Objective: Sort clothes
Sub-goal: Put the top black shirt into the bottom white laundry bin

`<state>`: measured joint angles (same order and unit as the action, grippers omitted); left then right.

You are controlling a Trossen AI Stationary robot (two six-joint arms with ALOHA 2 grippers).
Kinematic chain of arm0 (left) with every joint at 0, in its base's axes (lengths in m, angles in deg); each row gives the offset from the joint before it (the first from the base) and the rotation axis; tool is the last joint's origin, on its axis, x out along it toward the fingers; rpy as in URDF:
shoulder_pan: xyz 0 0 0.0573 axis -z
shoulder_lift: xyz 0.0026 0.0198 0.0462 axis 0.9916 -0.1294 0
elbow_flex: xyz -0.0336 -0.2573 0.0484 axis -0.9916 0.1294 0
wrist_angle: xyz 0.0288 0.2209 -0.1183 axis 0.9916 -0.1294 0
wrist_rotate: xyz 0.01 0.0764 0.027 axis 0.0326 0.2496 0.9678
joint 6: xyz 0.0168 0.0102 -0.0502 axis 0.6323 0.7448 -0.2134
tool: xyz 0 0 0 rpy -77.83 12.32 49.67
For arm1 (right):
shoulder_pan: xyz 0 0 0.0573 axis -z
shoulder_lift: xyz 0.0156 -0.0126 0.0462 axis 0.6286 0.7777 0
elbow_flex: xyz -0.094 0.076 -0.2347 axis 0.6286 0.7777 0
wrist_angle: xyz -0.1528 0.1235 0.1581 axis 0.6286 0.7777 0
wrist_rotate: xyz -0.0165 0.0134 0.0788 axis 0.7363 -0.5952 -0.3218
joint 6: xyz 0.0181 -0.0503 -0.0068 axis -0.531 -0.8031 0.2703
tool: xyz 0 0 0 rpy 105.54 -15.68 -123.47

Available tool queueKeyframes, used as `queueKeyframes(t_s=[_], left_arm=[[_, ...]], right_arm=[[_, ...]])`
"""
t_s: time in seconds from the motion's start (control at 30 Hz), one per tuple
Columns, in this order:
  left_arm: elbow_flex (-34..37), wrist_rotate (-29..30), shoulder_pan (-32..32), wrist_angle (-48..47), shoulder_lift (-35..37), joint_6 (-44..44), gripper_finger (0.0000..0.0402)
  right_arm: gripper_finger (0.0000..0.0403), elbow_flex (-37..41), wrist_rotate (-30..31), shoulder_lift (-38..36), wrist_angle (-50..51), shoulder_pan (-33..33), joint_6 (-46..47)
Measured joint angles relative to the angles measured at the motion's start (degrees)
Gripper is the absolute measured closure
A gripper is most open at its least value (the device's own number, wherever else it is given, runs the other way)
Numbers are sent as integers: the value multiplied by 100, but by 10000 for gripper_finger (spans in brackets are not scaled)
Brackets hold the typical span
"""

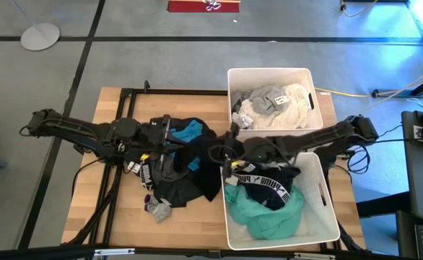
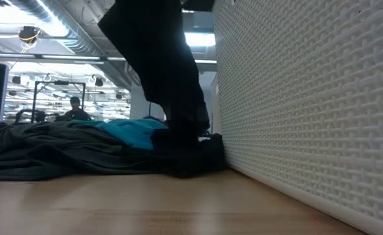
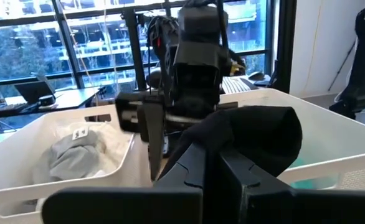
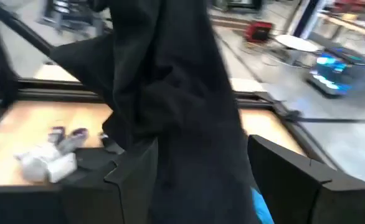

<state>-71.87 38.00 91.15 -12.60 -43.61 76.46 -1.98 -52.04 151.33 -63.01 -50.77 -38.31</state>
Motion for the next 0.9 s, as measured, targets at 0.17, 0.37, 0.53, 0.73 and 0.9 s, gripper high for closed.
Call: queueKeyframes(t_s=[0.17,0.37,0.53,0.73,0.9], left_arm=[[0,1,4,-17,0,16,396],[0,151,-1,-101,-4,104,397],[0,376,-27,-184,-2,148,397],[0,770,-49,-210,-15,162,398],[2,203,-21,-39,-18,111,395]], right_arm=[[152,0,-156,382,-582,150,11],[152,-2,-293,512,-401,123,18],[152,-2,-250,445,-161,-16,136],[152,-2,-210,421,-186,-14,142],[152,-11,513,500,-355,55,141]])
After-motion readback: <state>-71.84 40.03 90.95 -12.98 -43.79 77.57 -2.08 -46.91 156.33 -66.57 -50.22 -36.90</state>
